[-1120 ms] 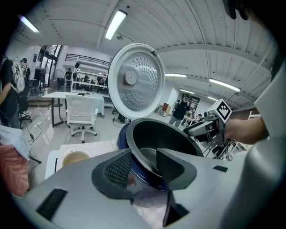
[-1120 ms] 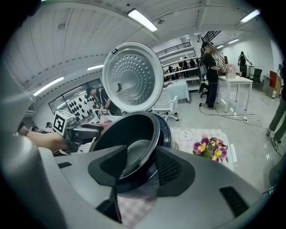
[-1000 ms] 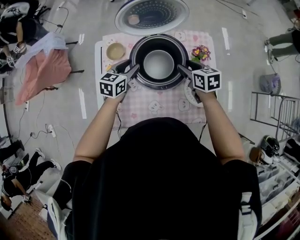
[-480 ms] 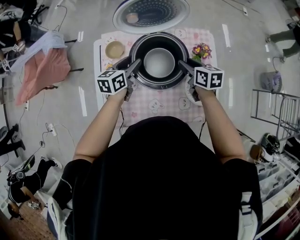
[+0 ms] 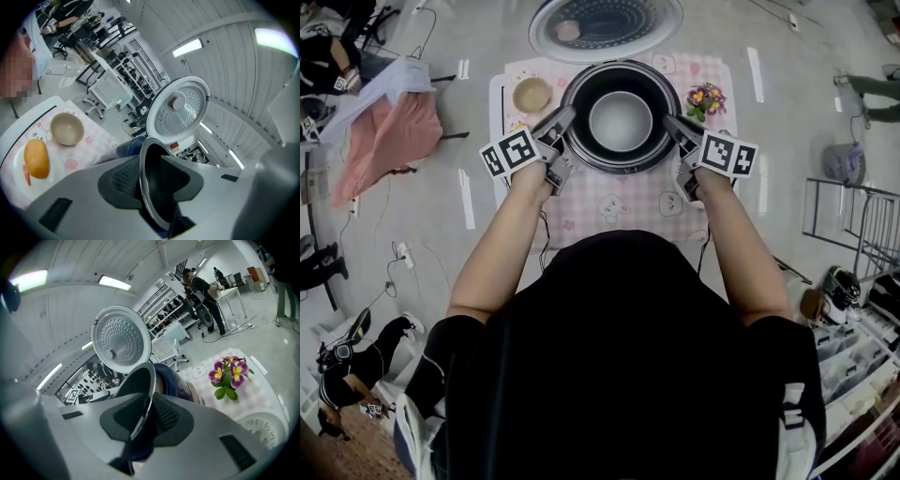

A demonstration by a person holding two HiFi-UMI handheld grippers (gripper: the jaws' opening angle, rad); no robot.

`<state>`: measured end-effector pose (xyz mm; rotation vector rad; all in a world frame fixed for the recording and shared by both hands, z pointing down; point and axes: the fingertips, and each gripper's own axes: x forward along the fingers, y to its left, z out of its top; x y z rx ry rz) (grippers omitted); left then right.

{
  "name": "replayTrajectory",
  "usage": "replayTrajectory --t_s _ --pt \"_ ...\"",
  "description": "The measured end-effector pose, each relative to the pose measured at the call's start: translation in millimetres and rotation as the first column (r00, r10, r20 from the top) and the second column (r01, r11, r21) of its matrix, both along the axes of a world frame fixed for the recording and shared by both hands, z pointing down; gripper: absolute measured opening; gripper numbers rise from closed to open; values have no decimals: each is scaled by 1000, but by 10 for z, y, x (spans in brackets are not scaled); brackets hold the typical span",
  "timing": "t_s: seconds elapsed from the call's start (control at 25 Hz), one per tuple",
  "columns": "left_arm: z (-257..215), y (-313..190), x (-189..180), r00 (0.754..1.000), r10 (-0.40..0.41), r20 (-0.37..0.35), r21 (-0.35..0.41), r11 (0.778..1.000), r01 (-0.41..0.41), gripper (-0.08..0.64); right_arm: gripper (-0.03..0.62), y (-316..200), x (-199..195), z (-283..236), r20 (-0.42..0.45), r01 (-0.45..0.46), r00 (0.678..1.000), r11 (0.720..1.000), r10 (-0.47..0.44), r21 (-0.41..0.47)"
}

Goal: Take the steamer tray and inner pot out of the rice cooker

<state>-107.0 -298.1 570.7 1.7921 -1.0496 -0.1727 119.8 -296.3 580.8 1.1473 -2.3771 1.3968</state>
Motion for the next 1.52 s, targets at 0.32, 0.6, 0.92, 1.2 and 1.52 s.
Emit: replayTrajectory --t_s 0.32,0.6,0.92,1.2,1.52 --pt "-42 67 -53 998 -16 -65 -47 999 13 55 49 24 37 -192 42 -18 999 999 16 42" --pt "-261 146 -49 995 -8 -102 -27 1000 6 43 41 99 57 -500 65 -26 998 995 20 99" --pt "-583 249 -97 994 3 -112 39 999 1 40 44 211 7 -878 78 -21 997 986 8 167" --pt "-937 375 -227 992 3 -130 106 994 10 38 47 335 -115 -1172 95 -12 995 977 -9 215" --pt "-1305 531 -360 990 -15 -143 157 987 38 37 49 454 -243 -1489 117 7 992 967 -38 256"
